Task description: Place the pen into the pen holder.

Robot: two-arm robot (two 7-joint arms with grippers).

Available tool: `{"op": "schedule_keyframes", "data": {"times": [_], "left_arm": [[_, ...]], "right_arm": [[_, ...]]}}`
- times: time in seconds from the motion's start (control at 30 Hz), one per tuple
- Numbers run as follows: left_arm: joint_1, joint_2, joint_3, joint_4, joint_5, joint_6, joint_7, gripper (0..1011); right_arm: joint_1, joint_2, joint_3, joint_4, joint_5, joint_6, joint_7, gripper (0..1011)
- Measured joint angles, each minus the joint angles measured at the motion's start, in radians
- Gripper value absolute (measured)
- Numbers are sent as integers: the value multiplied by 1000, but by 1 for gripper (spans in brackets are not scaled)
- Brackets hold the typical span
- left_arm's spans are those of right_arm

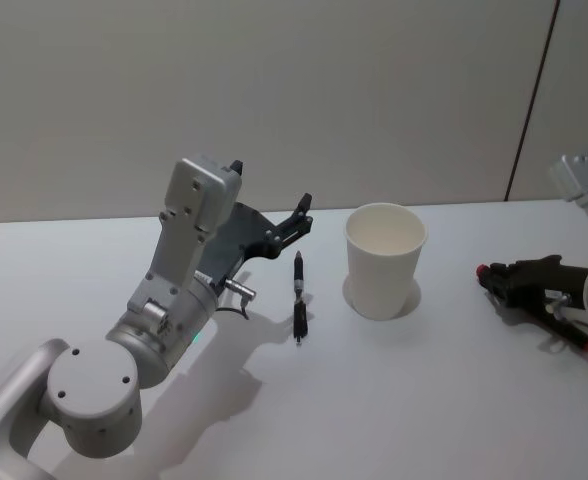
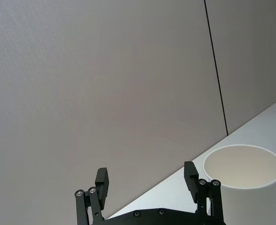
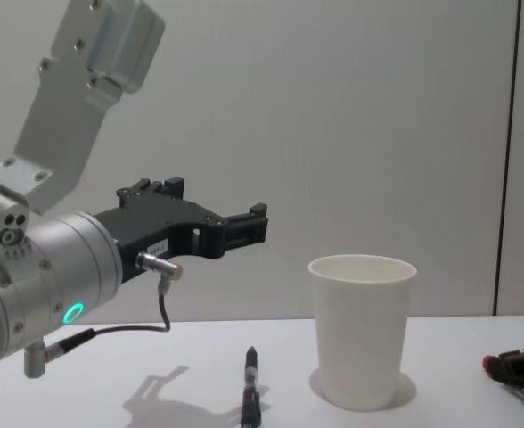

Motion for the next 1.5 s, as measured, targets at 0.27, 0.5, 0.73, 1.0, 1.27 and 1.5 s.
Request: {"op": "schedule_keyframes", "data": {"times": [0.27,0.5,0.73,1.0,1.27,1.5], "left_arm": [[0,0,0,0,0,0,0,1001],[0,0,0,0,0,0,0,1001],[0,0,0,0,0,0,0,1001],[0,0,0,0,0,0,0,1001],[0,0,0,0,0,0,0,1001],[0,0,0,0,0,0,0,1001]], "right_arm": [[0,0,0,0,0,0,0,171],[0,0,0,0,0,0,0,171],[0,0,0,0,0,0,0,171],[0,0,0,0,0,0,0,171],[0,0,0,0,0,0,0,171],[0,0,0,0,0,0,0,171]]}}
